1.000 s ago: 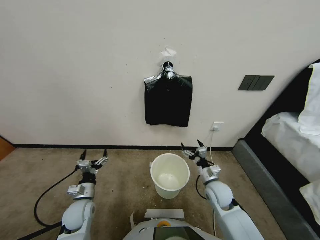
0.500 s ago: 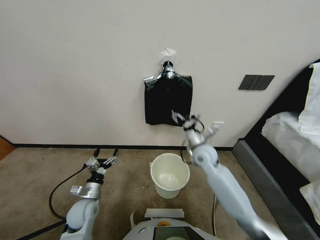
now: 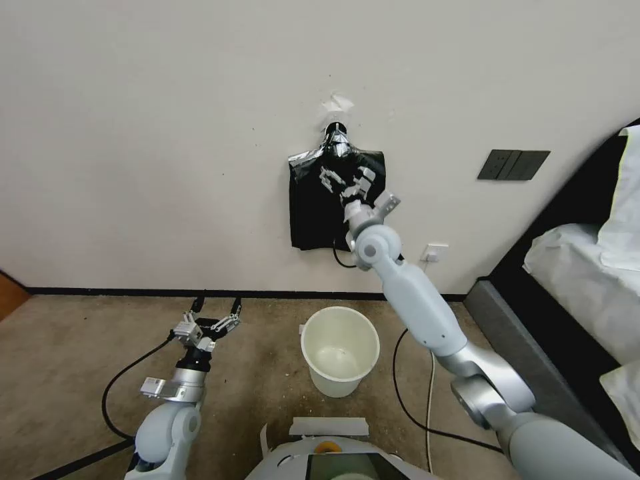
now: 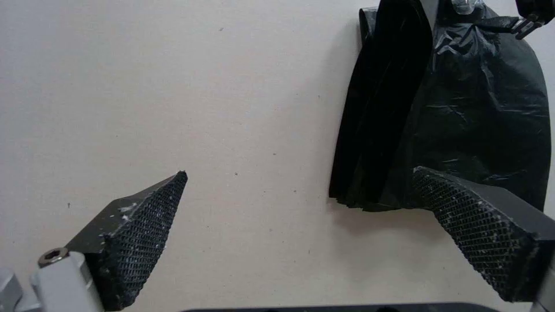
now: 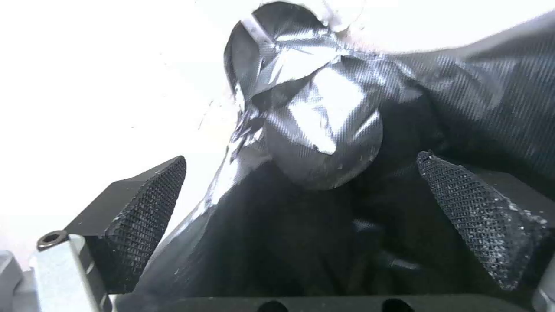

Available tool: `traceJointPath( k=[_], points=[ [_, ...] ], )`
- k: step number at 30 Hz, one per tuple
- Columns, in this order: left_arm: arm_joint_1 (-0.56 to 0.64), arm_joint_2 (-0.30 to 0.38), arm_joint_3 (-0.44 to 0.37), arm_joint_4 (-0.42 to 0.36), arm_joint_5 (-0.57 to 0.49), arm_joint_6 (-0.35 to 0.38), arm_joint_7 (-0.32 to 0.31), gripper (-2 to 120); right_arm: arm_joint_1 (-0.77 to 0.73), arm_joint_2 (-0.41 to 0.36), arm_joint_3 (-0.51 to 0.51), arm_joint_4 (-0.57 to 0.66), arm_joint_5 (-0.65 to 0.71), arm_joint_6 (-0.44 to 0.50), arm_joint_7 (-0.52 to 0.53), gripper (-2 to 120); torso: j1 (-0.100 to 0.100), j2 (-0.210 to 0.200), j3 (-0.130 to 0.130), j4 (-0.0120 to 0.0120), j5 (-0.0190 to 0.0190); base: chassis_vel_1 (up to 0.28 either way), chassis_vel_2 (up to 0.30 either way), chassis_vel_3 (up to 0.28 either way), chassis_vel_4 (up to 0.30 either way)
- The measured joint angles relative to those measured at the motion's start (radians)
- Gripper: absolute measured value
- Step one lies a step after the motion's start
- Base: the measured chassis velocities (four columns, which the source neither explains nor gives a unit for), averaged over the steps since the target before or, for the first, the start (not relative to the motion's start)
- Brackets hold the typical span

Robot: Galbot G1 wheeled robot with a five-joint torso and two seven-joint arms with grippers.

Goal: Place a trash bag onto the trash bin.

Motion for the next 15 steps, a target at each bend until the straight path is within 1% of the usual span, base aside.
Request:
traceJointPath(
  k=[4, 8, 10, 15],
  points=[
    [0.000, -0.001, 0.001, 0.003, 0.000, -0.001, -0.001, 100, 0.018, -0.002, -0.007, -0.007, -0.002, -0.003, 0.005, 100, 0.000, 0.000, 0.000, 0.0000, 0.0000, 0.000, 0.000, 0.000, 0.000],
    [0.000, -0.003, 0.001, 0.010, 0.001, -0.004, -0.002, 100, 0.038, 0.004, -0.009, -0.022, -0.005, -0.007, 0.014, 98, 0.000, 0.000, 0.000, 0.0003, 0.0000, 0.000, 0.000, 0.000, 0.000],
    [0.001, -0.005, 0.001, 0.016, 0.001, -0.007, -0.003, 100, 0.044, 0.003, -0.013, -0.024, -0.010, -0.012, 0.018, 95, 0.000, 0.000, 0.000, 0.0002, 0.0000, 0.000, 0.000, 0.000, 0.000],
    [0.003, -0.007, 0.001, 0.022, 0.001, -0.011, -0.004, 100, 0.051, 0.001, -0.017, -0.030, -0.019, -0.017, 0.018, 93, 0.000, 0.000, 0.000, 0.0002, 0.0000, 0.000, 0.000, 0.000, 0.000]
  ],
)
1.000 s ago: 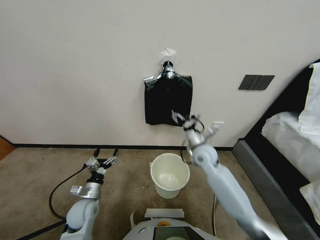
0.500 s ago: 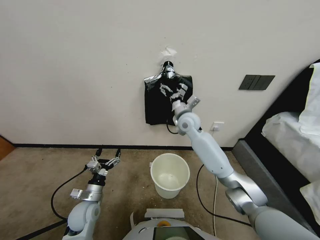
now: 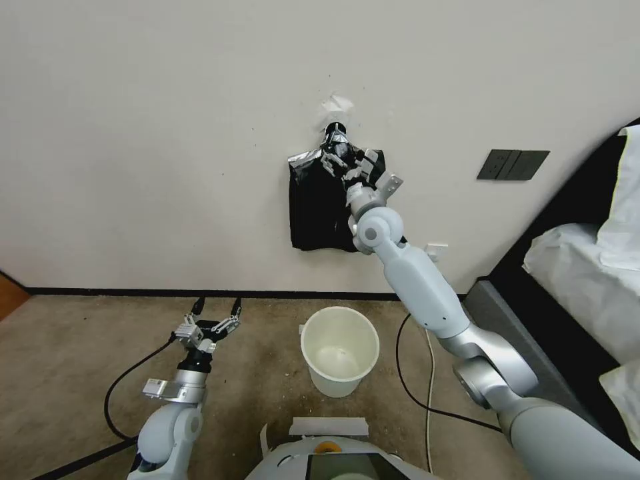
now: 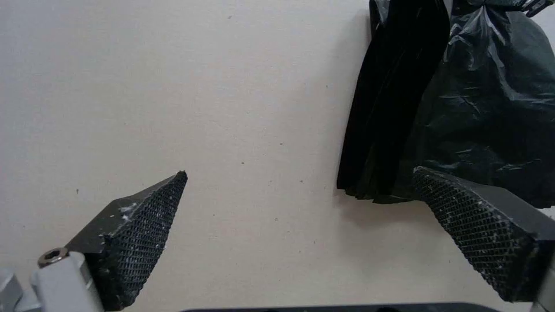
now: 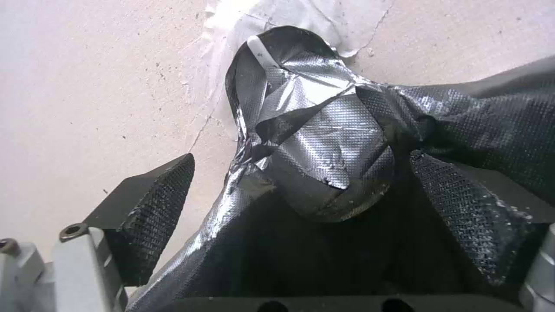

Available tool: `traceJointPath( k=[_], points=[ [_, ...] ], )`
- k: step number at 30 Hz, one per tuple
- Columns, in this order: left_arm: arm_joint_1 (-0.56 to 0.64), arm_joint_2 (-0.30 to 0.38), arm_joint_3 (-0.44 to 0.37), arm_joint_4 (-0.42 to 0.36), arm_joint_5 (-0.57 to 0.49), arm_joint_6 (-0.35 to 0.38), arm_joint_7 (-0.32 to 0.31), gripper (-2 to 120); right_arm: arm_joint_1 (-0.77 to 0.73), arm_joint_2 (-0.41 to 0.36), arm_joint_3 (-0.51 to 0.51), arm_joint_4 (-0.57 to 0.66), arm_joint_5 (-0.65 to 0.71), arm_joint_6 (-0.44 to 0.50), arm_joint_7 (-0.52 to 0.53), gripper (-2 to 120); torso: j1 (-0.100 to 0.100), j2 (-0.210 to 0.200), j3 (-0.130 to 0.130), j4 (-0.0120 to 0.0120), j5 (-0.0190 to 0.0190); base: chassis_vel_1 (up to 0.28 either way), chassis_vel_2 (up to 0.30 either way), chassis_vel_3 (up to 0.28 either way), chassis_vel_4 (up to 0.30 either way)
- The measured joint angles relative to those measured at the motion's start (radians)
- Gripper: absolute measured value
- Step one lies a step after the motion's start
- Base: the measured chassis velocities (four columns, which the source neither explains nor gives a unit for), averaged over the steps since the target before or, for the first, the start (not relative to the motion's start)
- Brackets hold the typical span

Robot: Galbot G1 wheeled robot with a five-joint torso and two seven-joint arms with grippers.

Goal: Place a trash bag onto the trash bin.

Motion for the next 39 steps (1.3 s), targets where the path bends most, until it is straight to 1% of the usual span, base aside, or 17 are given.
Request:
traceJointPath(
  k=[3, 6, 7, 10, 12, 15, 16, 19, 20, 23, 27, 30, 31, 34, 35, 38, 39],
  points=[
    [0.000, -0.001, 0.000, 0.002, 0.000, -0.002, -0.001, 100, 0.003, -0.002, -0.001, -0.005, -0.005, -0.001, 0.000, 89, 0.000, 0.000, 0.000, -0.0001, 0.0001, 0.000, 0.000, 0.000, 0.000],
    [0.001, -0.003, 0.000, 0.007, 0.000, -0.004, -0.001, 100, 0.005, -0.003, -0.001, -0.011, -0.010, -0.002, 0.000, 75, 0.000, 0.000, 0.000, -0.0002, 0.0001, 0.000, 0.000, 0.000, 0.000],
    [0.001, -0.003, 0.000, 0.007, 0.000, -0.004, -0.001, 100, 0.005, -0.003, -0.001, -0.011, -0.010, -0.002, 0.000, 75, 0.000, 0.000, 0.000, -0.0002, 0.0001, 0.000, 0.000, 0.000, 0.000],
    [0.002, -0.007, 0.000, 0.010, 0.000, -0.006, -0.002, 100, 0.004, -0.006, -0.001, -0.012, -0.013, -0.002, 0.000, 61, 0.000, 0.000, 0.000, -0.0001, 0.0000, 0.000, 0.000, 0.000, 0.000],
    [0.003, -0.007, 0.000, 0.011, 0.000, -0.007, -0.002, 100, 0.003, -0.007, -0.001, -0.012, -0.013, -0.002, 0.000, 58, 0.000, 0.000, 0.000, -0.0001, 0.0001, 0.000, 0.000, 0.000, 0.000],
    [0.004, -0.007, -0.001, 0.016, -0.001, -0.009, -0.002, 100, 0.001, -0.013, -0.001, -0.008, -0.013, -0.003, 0.000, 42, 0.000, 0.000, 0.000, -0.0001, 0.0001, 0.000, 0.000, 0.000, 0.000],
    [0.004, -0.007, -0.001, 0.016, -0.001, -0.009, -0.002, 100, 0.001, -0.013, -0.001, -0.008, -0.013, -0.003, 0.000, 42, 0.000, 0.000, 0.000, -0.0001, 0.0001, 0.000, 0.000, 0.000, 0.000],
    [0.004, -0.009, -0.001, 0.017, -0.001, -0.010, -0.002, 100, -0.002, -0.018, -0.001, -0.006, -0.017, -0.004, 0.000, 28, 0.000, 0.000, 0.000, -0.0001, 0.0001, 0.000, 0.000, 0.000, 0.000],
    [0.004, -0.009, -0.001, 0.017, -0.001, -0.010, -0.002, 100, -0.002, -0.018, -0.001, -0.006, -0.017, -0.004, 0.000, 28, 0.000, 0.000, 0.000, -0.0001, 0.0001, 0.000, 0.000, 0.000, 0.000],
    [0.004, -0.011, -0.001, 0.018, -0.002, -0.011, -0.003, 100, -0.008, -0.017, -0.001, -0.002, -0.021, -0.005, -0.001, 16, 0.000, 0.000, 0.000, -0.0001, 0.0000, 0.000, 0.000, 0.000, 0.000],
    [0.004, -0.012, -0.001, 0.019, -0.002, -0.011, -0.003, 100, -0.013, -0.018, -0.001, 0.004, -0.026, -0.005, -0.002, 18, 0.000, 0.000, 0.000, 0.0000, 0.0000, 0.000, 0.000, 0.000, 0.000],
    [0.003, -0.011, -0.001, 0.021, -0.003, -0.011, -0.003, 100, -0.015, -0.018, -0.002, 0.008, -0.032, -0.006, -0.004, 28, 0.000, 0.000, 0.000, -0.0001, 0.0000, 0.000, 0.000, 0.000, 0.000],
    [0.003, -0.011, -0.001, 0.021, -0.003, -0.011, -0.003, 100, -0.015, -0.018, -0.002, 0.008, -0.032, -0.006, -0.004, 28, 0.000, 0.000, 0.000, -0.0001, 0.0000, 0.000, 0.000, 0.000, 0.000],
    [0.002, -0.012, -0.001, 0.022, -0.004, -0.011, -0.004, 100, -0.012, -0.017, -0.004, 0.004, -0.035, -0.006, -0.005, 14, 0.000, 0.000, 0.000, -0.0001, 0.0000, 0.000, 0.000, 0.000, 0.000],
    [0.002, -0.012, -0.001, 0.022, -0.004, -0.011, -0.004, 100, -0.012, -0.017, -0.004, 0.004, -0.035, -0.006, -0.005, 14, 0.000, 0.000, 0.000, -0.0001, 0.0000, 0.000, 0.000, 0.000, 0.000],
    [0.003, -0.013, -0.001, 0.023, -0.004, -0.012, -0.004, 100, -0.012, -0.017, -0.009, -0.001, -0.037, -0.006, -0.005, 2, 0.000, 0.000, 0.000, 0.0000, 0.0000, 0.000, 0.000, 0.000, 0.000],
    [0.003, -0.013, -0.001, 0.023, -0.004, -0.012, -0.004, 100, -0.012, -0.017, -0.009, -0.001, -0.037, -0.006, -0.005, 2, 0.000, 0.000, 0.000, 0.0000, 0.0000, 0.000, 0.000, 0.000, 0.000]
  ],
)
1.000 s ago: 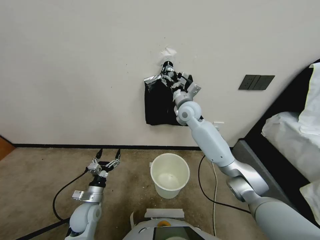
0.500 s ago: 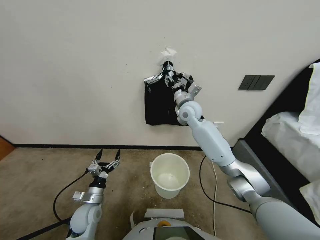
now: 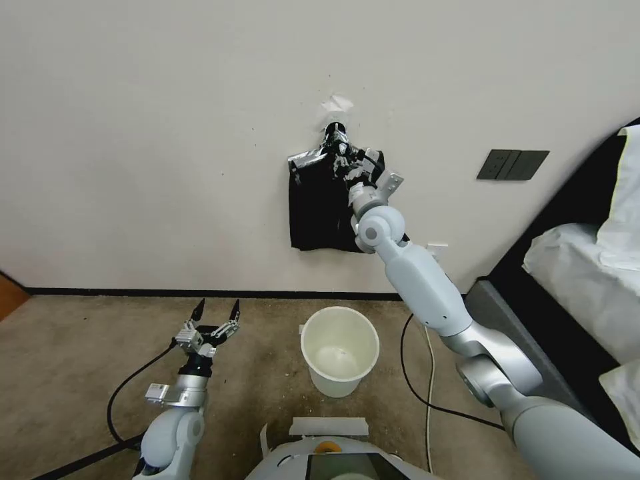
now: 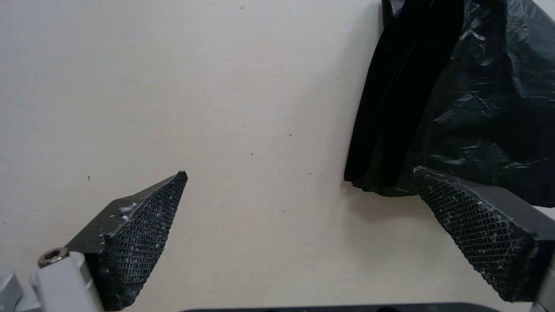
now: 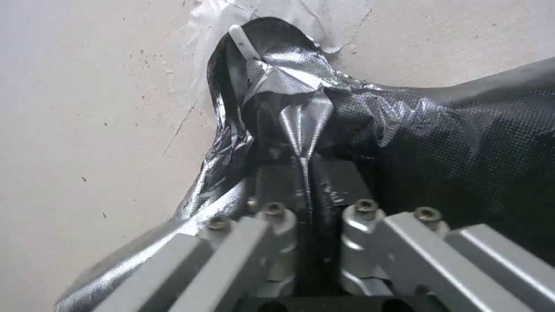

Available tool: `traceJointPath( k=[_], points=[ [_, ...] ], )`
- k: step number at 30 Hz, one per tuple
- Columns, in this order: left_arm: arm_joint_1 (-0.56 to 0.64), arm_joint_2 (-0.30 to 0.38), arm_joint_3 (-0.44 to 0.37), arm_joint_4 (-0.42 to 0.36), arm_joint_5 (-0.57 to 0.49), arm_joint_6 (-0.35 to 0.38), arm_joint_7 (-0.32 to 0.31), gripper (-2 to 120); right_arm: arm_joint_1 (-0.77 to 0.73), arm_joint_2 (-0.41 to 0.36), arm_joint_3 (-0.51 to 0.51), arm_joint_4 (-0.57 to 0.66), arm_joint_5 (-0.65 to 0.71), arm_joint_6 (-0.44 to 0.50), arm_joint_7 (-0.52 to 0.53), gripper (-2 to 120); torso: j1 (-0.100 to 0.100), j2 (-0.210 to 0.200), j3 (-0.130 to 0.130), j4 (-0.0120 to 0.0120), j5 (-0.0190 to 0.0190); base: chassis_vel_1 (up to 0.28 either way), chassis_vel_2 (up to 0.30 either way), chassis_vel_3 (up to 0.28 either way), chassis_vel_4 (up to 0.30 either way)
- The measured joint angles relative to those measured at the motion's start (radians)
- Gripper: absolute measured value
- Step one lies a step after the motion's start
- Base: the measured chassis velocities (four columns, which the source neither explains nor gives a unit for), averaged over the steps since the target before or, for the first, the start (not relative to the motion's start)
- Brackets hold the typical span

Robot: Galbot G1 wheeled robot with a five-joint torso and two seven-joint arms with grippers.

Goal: Place a trash bag onto the trash bin.

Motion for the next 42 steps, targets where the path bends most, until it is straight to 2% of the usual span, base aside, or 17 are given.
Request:
traceJointPath(
  k=[16, 42],
  points=[
    [-0.002, -0.007, 0.002, 0.003, 0.001, -0.002, -0.001, 100, -0.015, -0.001, -0.002, 0.008, -0.012, 0.002, -0.001, 0, 0.000, 0.000, 0.000, 0.0000, 0.0000, 0.000, 0.000, 0.000, 0.000],
    [-0.009, -0.012, 0.015, 0.003, 0.008, 0.000, -0.001, 100, -0.178, -0.075, -0.006, 0.117, -0.073, -0.032, 0.006, 0, 0.000, 0.000, 0.000, -0.0001, 0.0001, 0.000, 0.000, 0.000, 0.000]
  ],
)
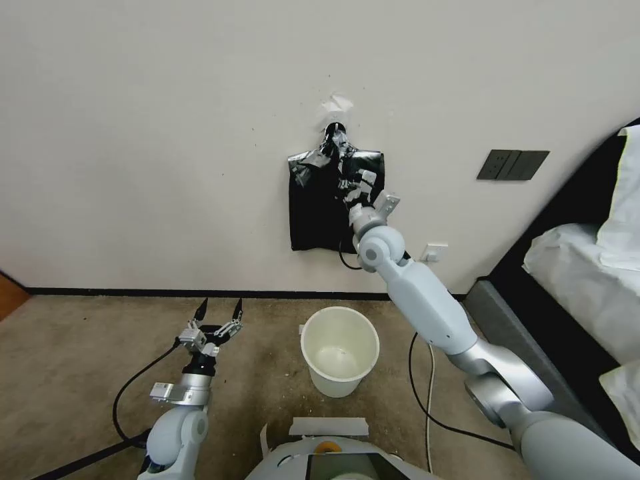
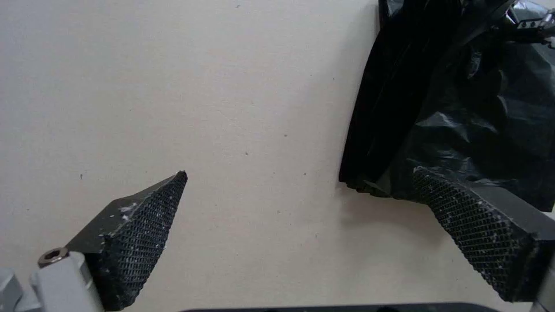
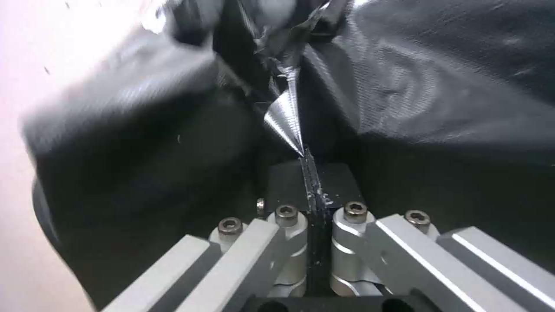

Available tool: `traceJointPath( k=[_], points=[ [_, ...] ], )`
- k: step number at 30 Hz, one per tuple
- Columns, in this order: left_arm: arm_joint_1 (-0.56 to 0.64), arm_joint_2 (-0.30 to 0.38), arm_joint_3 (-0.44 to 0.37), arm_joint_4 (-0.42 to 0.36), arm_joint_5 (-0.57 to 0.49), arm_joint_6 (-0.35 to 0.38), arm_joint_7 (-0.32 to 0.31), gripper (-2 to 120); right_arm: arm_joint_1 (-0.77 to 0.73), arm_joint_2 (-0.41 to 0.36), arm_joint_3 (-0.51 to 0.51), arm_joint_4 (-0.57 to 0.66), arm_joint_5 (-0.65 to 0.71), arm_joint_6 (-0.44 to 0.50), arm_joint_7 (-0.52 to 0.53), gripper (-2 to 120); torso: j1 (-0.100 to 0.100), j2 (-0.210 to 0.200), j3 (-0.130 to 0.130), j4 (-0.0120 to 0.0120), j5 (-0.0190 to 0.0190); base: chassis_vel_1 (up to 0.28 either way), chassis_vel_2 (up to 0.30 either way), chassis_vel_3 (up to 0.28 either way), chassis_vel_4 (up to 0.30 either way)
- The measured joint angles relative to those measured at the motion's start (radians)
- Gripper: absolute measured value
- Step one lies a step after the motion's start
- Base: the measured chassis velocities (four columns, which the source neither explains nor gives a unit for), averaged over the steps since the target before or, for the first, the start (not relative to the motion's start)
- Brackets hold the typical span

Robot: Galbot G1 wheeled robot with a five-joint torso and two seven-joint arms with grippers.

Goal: Place a trash bag onto the trash bin.

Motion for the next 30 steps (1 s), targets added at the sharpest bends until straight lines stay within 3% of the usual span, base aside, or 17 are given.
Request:
traceJointPath(
  k=[30],
  points=[
    [0.000, -0.001, 0.008, 0.002, 0.013, 0.000, 0.000, 100, -0.163, -0.047, 0.020, 0.102, -0.068, -0.002, -0.025, 0, 0.000, 0.000, 0.000, 0.0001, -0.0001, 0.000, 0.000, 0.000, 0.000]
  ],
)
